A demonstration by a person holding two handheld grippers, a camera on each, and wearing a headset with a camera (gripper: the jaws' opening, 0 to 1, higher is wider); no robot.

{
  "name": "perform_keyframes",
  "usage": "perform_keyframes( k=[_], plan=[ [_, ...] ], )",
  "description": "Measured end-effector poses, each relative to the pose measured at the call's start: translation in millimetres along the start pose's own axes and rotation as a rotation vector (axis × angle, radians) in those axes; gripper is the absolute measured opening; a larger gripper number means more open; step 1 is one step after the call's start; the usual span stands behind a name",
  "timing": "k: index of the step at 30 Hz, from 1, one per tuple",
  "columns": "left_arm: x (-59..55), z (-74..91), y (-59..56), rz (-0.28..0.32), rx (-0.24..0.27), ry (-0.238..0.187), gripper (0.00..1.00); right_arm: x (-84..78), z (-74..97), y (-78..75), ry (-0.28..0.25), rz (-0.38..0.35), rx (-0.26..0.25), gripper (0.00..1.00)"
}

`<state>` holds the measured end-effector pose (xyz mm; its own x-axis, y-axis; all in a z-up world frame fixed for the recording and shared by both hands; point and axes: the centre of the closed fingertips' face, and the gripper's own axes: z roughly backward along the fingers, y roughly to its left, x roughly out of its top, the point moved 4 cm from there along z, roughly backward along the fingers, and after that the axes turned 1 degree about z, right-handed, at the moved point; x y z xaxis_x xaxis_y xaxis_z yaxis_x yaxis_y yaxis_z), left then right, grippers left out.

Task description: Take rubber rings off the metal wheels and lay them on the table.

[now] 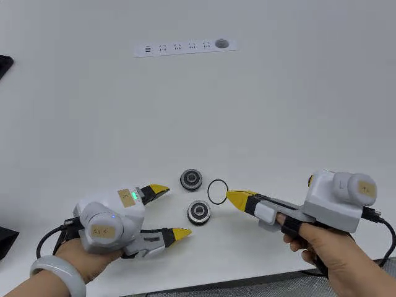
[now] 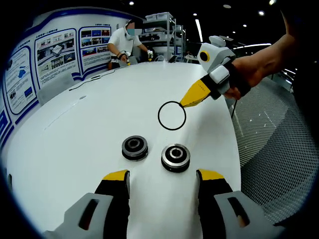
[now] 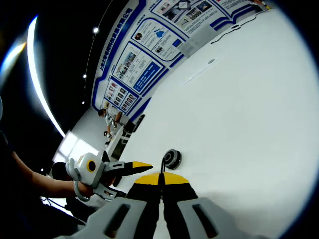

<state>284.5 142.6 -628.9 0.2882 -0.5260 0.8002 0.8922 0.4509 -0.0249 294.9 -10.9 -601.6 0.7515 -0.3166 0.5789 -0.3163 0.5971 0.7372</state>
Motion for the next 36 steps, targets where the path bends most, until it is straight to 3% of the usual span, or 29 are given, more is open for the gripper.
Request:
perform_keyframes(
  k=[5,14,25,33,36],
  plan=[
    [-1.1,1.2,-0.8,-0.001,0.000,0.005,0.54,-3.3,0.4,-20.8,-0.008,-0.042,-0.065,0.02],
    [-3.8,2.2,-0.3,0.004,-0.001,0.012,0.52,-8.7,-0.5,-40.4,0.017,-0.022,-0.153,0.02],
    [-0.2,0.8,-1.3,0.005,-0.005,0.008,0.51,-11.7,0.5,-41.3,0.069,0.175,-0.205,0.11],
    [3.3,-0.2,-2.5,0.000,-0.010,0.000,0.49,-9.7,0.5,-38.5,0.102,0.324,-0.245,0.24],
    [6.3,-0.7,-2.8,0.007,-0.012,-0.010,0.48,-8.9,-2.2,-29.0,0.096,0.326,-0.202,0.25]
  ],
)
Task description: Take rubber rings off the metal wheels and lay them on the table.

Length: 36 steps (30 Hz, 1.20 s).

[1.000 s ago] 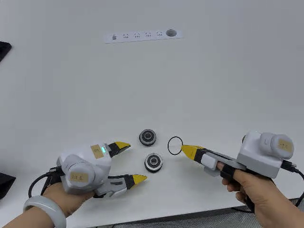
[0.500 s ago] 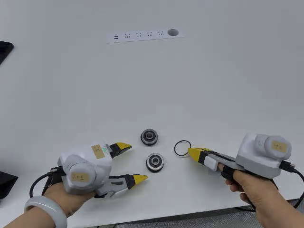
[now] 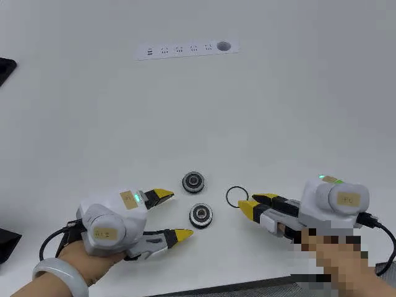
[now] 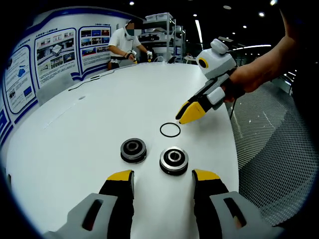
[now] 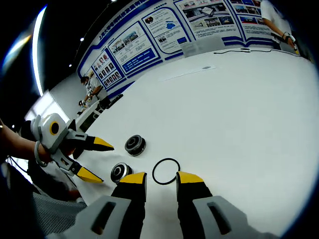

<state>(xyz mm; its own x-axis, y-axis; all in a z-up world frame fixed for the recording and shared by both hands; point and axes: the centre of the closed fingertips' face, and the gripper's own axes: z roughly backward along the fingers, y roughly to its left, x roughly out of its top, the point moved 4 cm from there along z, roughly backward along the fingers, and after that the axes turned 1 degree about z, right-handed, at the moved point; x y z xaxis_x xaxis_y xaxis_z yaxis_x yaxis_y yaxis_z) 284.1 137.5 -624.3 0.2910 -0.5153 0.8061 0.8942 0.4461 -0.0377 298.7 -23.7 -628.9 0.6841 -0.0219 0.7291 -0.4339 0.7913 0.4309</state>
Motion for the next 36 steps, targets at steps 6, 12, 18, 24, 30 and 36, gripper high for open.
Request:
perform_keyframes(
  k=[6,12,18,24,30,36],
  plan=[
    [5.9,-2.9,-2.2,-0.009,-0.012,-0.006,0.43,2.5,-6.1,13.9,-0.010,-0.039,0.067,0.25],
    [9.9,-7.1,-5.7,-0.024,-0.029,-0.009,0.38,-1.4,-10.4,22.5,0.008,-0.041,0.102,0.24],
    [14.2,-12.4,-10.4,-0.037,-0.047,-0.010,0.31,-6.1,-13.0,29.9,0.027,-0.044,0.125,0.24],
    [17.1,-17.7,-11.8,-0.054,-0.057,-0.006,0.27,-9.0,-15.0,32.5,0.032,-0.049,0.137,0.24],
    [17.1,-22.8,-12.9,-0.068,-0.065,0.009,0.23,-9.1,-15.5,33.5,0.033,-0.053,0.142,0.23],
    [17.1,-25.0,-15.1,-0.083,-0.081,0.020,0.19,-10.3,-16.3,33.5,0.033,-0.068,0.146,0.23]
  ],
)
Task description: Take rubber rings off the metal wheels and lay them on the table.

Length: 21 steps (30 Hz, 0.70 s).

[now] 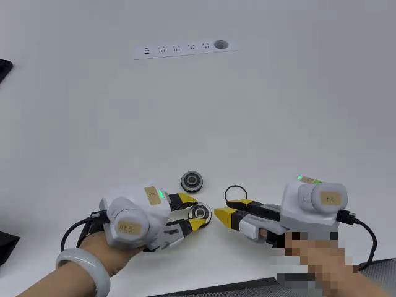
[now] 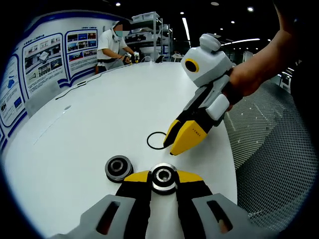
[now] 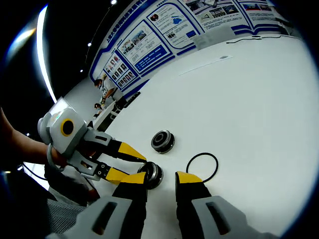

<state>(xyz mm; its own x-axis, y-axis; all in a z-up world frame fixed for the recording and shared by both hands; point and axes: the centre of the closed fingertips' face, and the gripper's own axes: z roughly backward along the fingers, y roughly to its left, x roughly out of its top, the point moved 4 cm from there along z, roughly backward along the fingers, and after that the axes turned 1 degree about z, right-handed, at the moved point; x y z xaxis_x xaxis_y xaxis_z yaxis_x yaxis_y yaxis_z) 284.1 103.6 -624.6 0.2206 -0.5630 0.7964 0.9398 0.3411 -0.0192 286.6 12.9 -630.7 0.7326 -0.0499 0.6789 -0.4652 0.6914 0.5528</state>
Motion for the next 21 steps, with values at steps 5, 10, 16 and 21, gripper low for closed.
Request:
perform_keyframes(
  k=[5,10,16,21],
  plan=[
    [-2.5,-1.6,-0.8,-0.009,-0.006,0.017,0.17,-1.1,-1.5,2.1,-0.003,-0.016,0.012,0.23],
    [-1.5,-2.3,-1.0,-0.006,-0.010,0.013,0.15,-3.7,-5.6,3.7,0.002,-0.038,0.025,0.23],
    [-2.1,-3.8,0.5,-0.006,-0.009,0.012,0.14,-6.4,-11.4,5.0,0.010,-0.068,0.042,0.23],
    [-2.1,-4.2,0.1,-0.008,-0.009,0.009,0.14,-5.5,-15.1,6.0,0.007,-0.091,0.054,0.23]
  ],
)
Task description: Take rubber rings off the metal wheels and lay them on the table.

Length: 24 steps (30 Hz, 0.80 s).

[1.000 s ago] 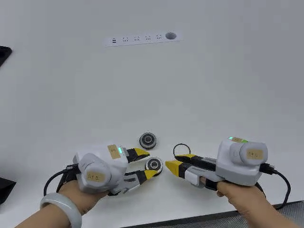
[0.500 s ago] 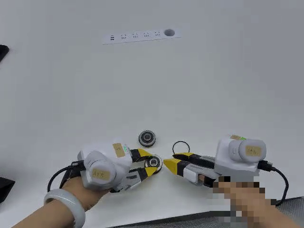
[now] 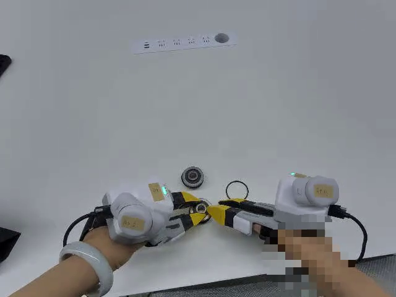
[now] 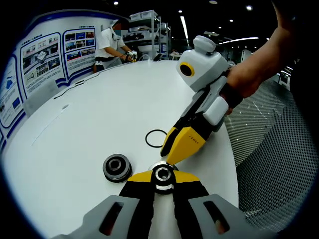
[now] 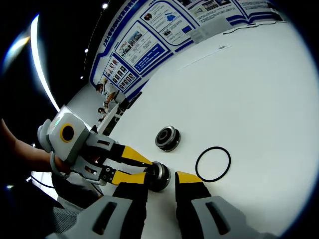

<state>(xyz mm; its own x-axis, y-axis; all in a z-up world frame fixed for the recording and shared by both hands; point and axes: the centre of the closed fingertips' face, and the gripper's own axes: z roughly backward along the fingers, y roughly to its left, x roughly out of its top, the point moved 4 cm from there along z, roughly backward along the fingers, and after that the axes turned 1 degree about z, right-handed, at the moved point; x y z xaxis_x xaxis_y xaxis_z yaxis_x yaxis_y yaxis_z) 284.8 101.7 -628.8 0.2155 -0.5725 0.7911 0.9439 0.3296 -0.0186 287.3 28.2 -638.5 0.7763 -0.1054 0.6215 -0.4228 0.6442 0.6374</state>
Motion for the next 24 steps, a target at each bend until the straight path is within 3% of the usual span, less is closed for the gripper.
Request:
perform_keyframes(
  k=[24],
  plan=[
    [-3.8,2.0,0.1,0.000,0.004,-0.008,0.14,-7.2,-7.0,1.4,0.019,-0.180,0.072,0.24]
  ],
)
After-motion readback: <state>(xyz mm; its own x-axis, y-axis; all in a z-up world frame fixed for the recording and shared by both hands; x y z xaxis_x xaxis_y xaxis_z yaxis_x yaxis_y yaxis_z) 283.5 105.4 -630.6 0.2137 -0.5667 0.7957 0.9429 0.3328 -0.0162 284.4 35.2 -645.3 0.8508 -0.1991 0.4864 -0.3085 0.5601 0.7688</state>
